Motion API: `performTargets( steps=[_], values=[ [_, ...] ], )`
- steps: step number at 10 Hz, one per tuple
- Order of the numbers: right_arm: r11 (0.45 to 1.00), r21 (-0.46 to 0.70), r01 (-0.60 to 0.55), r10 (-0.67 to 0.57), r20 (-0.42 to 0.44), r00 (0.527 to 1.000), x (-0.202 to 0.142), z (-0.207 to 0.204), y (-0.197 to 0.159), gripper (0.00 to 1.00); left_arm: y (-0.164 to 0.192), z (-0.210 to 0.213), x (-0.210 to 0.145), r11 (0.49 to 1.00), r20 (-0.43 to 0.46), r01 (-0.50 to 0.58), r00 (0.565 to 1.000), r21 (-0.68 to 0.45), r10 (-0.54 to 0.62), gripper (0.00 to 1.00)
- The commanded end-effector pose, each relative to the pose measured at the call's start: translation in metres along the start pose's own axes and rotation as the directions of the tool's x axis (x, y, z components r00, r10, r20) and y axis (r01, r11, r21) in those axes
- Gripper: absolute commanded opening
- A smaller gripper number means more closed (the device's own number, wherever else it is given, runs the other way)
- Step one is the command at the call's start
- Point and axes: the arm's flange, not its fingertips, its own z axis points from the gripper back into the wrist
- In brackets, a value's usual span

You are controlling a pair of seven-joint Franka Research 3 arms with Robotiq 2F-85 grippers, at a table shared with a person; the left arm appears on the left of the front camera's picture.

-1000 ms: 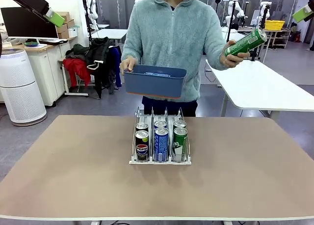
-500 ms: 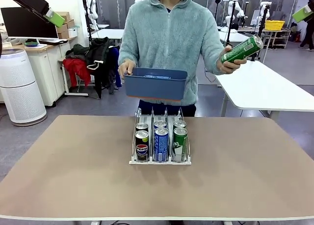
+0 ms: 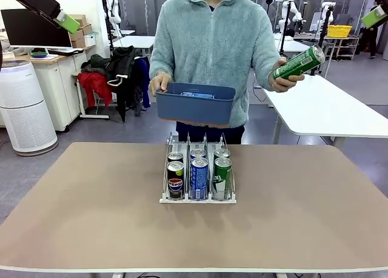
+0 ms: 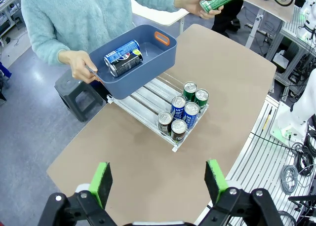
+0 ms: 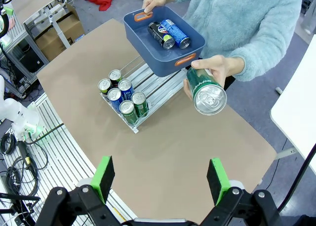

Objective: Fill the beverage cans into the dispenser.
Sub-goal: Pick up the Sprite handed by the human.

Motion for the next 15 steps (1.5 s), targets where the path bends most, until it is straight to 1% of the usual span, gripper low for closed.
performTargets(
  steps=[1,3,4,5,6,7,8,10,12,15],
  values=[
    [1.0,0.003,-0.002,0.002,0.0,1.0,0.0,-0.001,0.001,1.0,0.0,-0.001,0.0,1.0,0.0,-0.012,1.0,-0.003,0.012,1.0],
    [1.0,0.0,0.0,0.0,0.0,1.0,0.0,0.0,0.0,1.0,0.0,-0.001,0.0,1.0,0.0,-0.012,1.0,-0.003,0.012,1.0],
    [0.998,-0.013,0.059,-0.059,0.009,0.998,-0.001,-0.004,-0.005,1.0,0.0,-0.001,0.0,1.0,0.0,-0.012,1.0,-0.003,0.012,1.0],
    [0.995,-0.049,0.087,-0.086,0.028,0.996,0.0,-0.01,-0.016,1.0,0.0,-0.001,0.0,1.0,0.0,-0.012,1.0,-0.003,0.012,1.0],
    [0.996,-0.042,0.082,-0.082,0.008,0.997,0.004,-0.015,-0.032,1.0,0.0,-0.001,0.0,1.0,0.0,-0.012,1.0,-0.003,0.012,1.0],
    [0.995,-0.045,0.084,-0.084,0.013,0.996,0.004,-0.028,-0.042,1.0,0.0,-0.001,0.0,1.0,0.0,-0.012,1.0,-0.003,0.012,1.0],
    [0.995,-0.035,0.098,-0.098,0.017,0.995,0.004,-0.041,-0.05,1.0,0.0,-0.001,0.0,1.0,0.0,-0.012,1.0,-0.003,0.012,1.0],
    [0.994,-0.006,0.108,-0.108,-0.018,0.994,0.006,-0.061,-0.076,1.0,0.0,-0.001,0.0,1.0,0.0,-0.012,1.0,-0.003,0.012,1.0],
    [0.992,0.03,0.123,-0.122,-0.021,0.992,0.001,-0.088,-0.083,1.0,0.0,-0.001,0.0,1.0,0.0,-0.012,1.0,-0.003,0.012,1.0],
    [0.991,0.072,0.11,-0.109,-0.031,0.994,0.002,-0.109,-0.087,1.0,0.0,-0.001,0.0,1.0,0.0,-0.012,1.0,-0.003,0.012,1.0]
  ],
)
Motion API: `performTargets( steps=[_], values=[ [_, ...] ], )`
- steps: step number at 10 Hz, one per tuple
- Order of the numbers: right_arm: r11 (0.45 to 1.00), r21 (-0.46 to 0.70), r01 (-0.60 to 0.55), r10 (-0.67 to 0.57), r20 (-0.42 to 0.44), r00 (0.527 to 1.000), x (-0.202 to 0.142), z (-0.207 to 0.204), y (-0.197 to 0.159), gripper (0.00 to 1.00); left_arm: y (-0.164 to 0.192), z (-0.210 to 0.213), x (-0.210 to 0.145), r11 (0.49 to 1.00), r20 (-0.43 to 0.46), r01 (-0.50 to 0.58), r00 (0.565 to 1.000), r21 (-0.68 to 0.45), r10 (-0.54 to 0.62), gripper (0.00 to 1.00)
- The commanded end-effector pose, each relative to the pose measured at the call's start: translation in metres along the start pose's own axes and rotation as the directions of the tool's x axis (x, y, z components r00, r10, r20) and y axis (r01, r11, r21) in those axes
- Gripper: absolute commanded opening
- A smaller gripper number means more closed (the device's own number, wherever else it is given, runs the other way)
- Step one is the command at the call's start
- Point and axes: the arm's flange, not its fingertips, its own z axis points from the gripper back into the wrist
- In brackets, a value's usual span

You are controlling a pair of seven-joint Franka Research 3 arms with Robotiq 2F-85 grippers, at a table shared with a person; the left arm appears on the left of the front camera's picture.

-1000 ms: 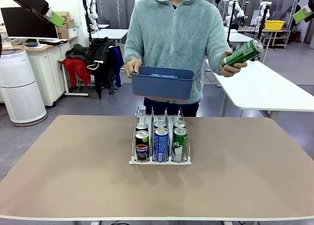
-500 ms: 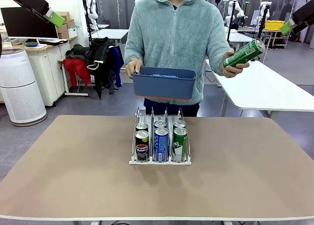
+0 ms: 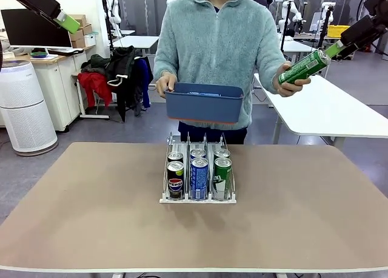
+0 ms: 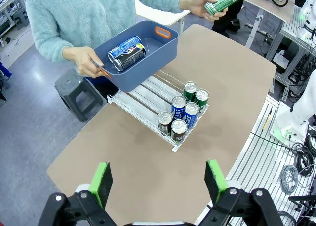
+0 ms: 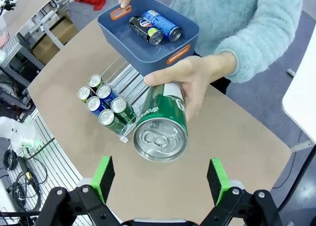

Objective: Fill the beverage cans into the dispenser.
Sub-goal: Pick up the Sprite handed by the human.

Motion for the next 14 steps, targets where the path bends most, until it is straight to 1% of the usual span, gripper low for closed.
performTargets(
  steps=[1,4,7,9,11,12,13,14],
  values=[
    [0.999,0.024,-0.031,0.03,0.008,1.0,0.001,-0.01,-0.002,1.0,0.0,-0.001,0.0,1.0,0.0,-0.012,1.0,-0.004,0.012,1.0],
    [0.997,0.017,-0.069,0.069,-0.004,0.998,0.003,-0.028,0.0,1.0,0.0,-0.001,0.0,1.0,0.0,-0.012,1.0,-0.004,0.012,1.0],
    [0.995,0.064,-0.08,0.08,0.001,0.997,0.009,-0.042,-0.001,1.0,0.0,-0.001,0.0,1.0,0.0,-0.012,1.0,-0.004,0.012,1.0],
    [0.993,0.083,-0.08,0.081,-0.002,0.997,0.011,-0.046,-0.004,1.0,0.0,-0.001,0.0,1.0,0.0,-0.012,1.0,-0.004,0.012,1.0],
    [0.993,0.083,-0.083,0.082,0.013,0.997,0.012,-0.052,-0.004,1.0,0.0,-0.001,0.0,1.0,0.0,-0.012,1.0,-0.004,0.012,1.0],
    [0.99,0.107,-0.094,0.096,-0.017,0.995,0.013,-0.052,-0.003,1.0,0.0,-0.001,0.0,1.0,0.0,-0.012,1.0,-0.004,0.012,1.0],
    [0.995,0.082,-0.065,0.066,-0.016,0.998,0.011,-0.049,-0.001,1.0,0.0,-0.001,0.0,1.0,0.0,-0.012,1.0,-0.004,0.012,1.0],
    [0.995,0.082,-0.065,0.066,-0.016,0.998,0.011,-0.049,-0.001,1.0,0.0,-0.001,0.0,1.0,0.0,-0.012,1.0,-0.004,0.012,1.0]
  ],
)
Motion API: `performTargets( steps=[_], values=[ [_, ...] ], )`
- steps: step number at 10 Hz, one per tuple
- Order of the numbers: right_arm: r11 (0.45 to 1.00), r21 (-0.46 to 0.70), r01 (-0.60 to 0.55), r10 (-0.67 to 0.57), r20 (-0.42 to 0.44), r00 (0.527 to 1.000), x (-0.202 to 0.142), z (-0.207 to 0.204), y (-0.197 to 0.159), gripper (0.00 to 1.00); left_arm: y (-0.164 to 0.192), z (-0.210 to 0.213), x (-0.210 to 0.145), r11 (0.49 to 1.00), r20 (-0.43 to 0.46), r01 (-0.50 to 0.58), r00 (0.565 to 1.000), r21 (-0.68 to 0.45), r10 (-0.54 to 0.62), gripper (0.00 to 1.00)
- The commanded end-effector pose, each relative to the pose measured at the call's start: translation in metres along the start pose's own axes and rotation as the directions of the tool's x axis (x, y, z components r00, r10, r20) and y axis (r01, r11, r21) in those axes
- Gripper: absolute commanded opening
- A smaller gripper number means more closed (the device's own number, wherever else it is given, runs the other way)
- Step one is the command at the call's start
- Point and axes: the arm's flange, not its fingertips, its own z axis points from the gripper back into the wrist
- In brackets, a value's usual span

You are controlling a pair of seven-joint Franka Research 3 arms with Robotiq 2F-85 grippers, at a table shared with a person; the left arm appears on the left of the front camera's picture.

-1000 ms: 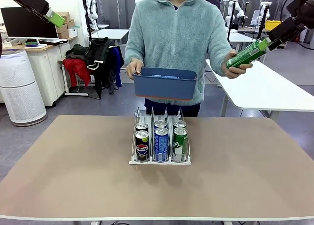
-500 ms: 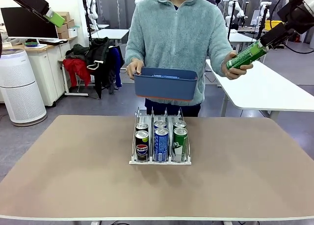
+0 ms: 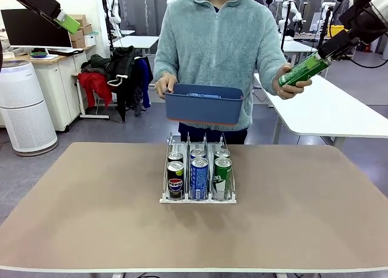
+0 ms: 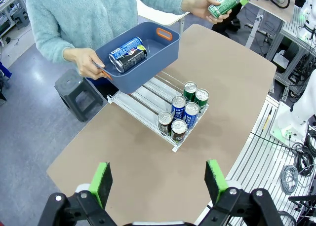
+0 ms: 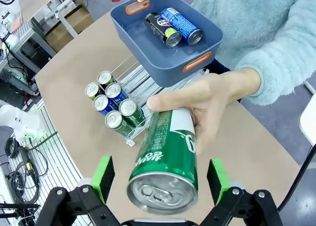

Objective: Fill the beverage cans into the dispenser.
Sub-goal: Pick up the Sprite handed by the human.

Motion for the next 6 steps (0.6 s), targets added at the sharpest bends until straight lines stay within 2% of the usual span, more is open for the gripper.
performTargets(
  steps=[1,2,3,4,6],
  values=[
    [1.0,0.001,0.004,-0.004,0.005,1.0,-0.0002,0.0014,-0.0002,1.0,0.0003,-0.0007,0.0,1.0,0.0,-0.013,1.0,-0.004,0.013,1.0],
    [1.0,0.0,0.0,0.0,0.0,1.0,0.0,0.0,0.0,0.42,0.0003,-0.0007,0.0,1.0,0.0,-0.013,1.0,-0.004,0.013,1.0],
    [1.0,-0.02,0.0,0.0,0.035,0.999,0.0005,-0.0016,0.001,0.4,0.0003,-0.0007,0.0,1.0,0.0,-0.013,1.0,-0.004,0.013,1.0],
    [1.0,-0.031,-0.003,0.005,0.047,0.999,0.0014,-0.0027,0.001,0.0,0.0003,-0.0007,0.0,1.0,0.0,-0.013,1.0,-0.004,0.013,1.0],
    [1.0,-0.023,-0.007,0.008,0.06,0.998,0.0006,-0.0035,0.0041,0.0,0.0003,-0.0007,0.0,1.0,0.0,-0.013,1.0,-0.004,0.013,1.0]
  ],
)
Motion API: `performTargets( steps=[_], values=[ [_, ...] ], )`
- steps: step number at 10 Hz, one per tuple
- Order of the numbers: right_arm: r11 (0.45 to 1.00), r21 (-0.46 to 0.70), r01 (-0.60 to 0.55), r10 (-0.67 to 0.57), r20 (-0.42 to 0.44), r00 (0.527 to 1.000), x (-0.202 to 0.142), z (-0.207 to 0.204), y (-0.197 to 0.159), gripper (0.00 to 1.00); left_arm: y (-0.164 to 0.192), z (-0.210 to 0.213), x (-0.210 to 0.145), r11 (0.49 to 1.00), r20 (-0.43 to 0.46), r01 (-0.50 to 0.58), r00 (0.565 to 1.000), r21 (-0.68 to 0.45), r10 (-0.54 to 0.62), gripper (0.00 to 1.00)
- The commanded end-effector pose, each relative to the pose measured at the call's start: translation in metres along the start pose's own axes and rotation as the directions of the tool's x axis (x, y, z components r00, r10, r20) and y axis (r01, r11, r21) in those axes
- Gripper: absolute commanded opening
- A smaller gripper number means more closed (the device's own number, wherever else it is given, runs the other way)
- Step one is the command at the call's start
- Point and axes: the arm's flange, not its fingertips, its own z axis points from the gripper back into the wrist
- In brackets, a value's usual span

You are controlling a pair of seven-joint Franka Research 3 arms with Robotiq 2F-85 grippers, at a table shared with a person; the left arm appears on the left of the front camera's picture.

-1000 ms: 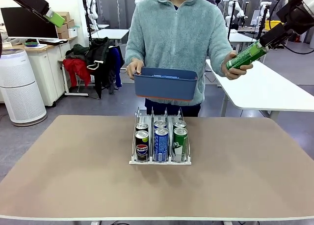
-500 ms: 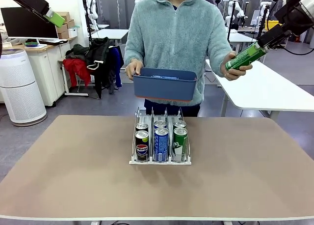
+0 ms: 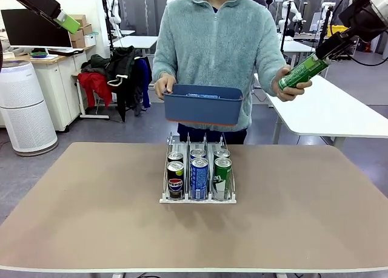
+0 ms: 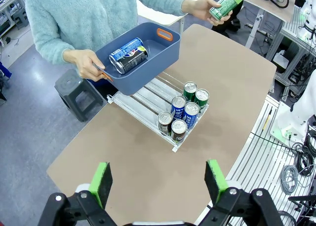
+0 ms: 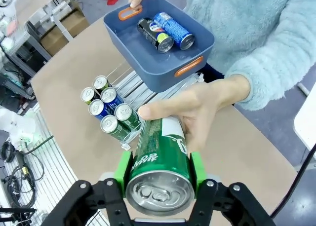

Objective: Fill the beverage cans into the dispenser.
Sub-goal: Pick up the Sprite handed by the human.

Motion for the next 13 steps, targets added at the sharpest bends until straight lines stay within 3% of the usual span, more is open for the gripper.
performTargets(
  steps=[1,3,8,9,13],
  values=[
    [1.0,0.01,-0.006,0.006,0.035,0.999,-0.0042,-0.0055,0.003,0.15,0.0003,-0.0007,0.0,1.0,0.0,-0.013,1.0,-0.004,0.013,1.0],
    [0.999,0.037,-0.018,0.017,0.008,1.0,-0.0058,-0.0053,0.0048,0.0,0.0003,-0.0007,0.0,1.0,0.0,-0.013,1.0,-0.004,0.013,1.0],
    [0.996,0.086,-0.002,0.003,-0.011,1.0,-0.0076,0.0025,0.0108,0.0,0.0003,-0.0007,0.0,1.0,0.0,-0.013,1.0,-0.004,0.013,1.0],
    [0.999,0.048,0.001,0.001,-0.031,1.0,-0.0046,-0.0036,0.0067,0.18,0.0003,-0.0007,0.0,1.0,0.0,-0.013,1.0,-0.004,0.013,1.0],
    [0.999,0.048,0.001,0.001,-0.031,1.0,-0.0046,-0.0036,0.0067,0.18,0.0003,-0.0007,0.0,1.0,0.0,-0.013,1.0,-0.004,0.013,1.0]
  ],
)
